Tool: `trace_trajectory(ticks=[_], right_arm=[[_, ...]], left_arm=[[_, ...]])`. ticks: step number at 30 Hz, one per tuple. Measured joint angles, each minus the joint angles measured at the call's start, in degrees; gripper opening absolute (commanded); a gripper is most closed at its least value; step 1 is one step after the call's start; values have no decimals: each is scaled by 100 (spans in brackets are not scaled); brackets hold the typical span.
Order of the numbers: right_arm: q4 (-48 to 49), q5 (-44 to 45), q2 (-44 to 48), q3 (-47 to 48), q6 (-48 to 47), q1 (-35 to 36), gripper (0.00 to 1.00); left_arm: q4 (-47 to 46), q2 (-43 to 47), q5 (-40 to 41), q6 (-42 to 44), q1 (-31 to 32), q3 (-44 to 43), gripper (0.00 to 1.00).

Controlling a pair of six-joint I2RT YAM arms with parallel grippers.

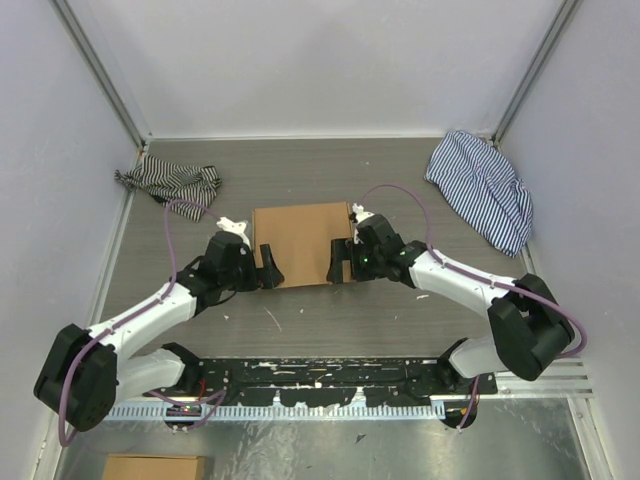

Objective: Fold the paper box

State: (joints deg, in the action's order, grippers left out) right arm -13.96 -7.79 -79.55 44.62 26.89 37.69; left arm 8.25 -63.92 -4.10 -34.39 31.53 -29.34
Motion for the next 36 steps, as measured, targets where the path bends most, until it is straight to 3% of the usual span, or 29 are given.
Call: trace_trajectory(ticks=[8,21,28,32,36], right_arm=[[-411,96,-92,278,0,125,96],[-796,195,-188,431,28,175,80],[-907,195,-201,546,46,199,85],[-929,192,-201,555,59,201,96],[-960,195,-201,555,68,219,99]], left_arm=[[494,0,-26,13,-4,-247,95],[1327,50,42,118,-4,-660,93],[1554,50,79,157,-4,-745,94],[1652,50,76,177,-4,-754,94],[1768,50,76,179,-4,-756,94]])
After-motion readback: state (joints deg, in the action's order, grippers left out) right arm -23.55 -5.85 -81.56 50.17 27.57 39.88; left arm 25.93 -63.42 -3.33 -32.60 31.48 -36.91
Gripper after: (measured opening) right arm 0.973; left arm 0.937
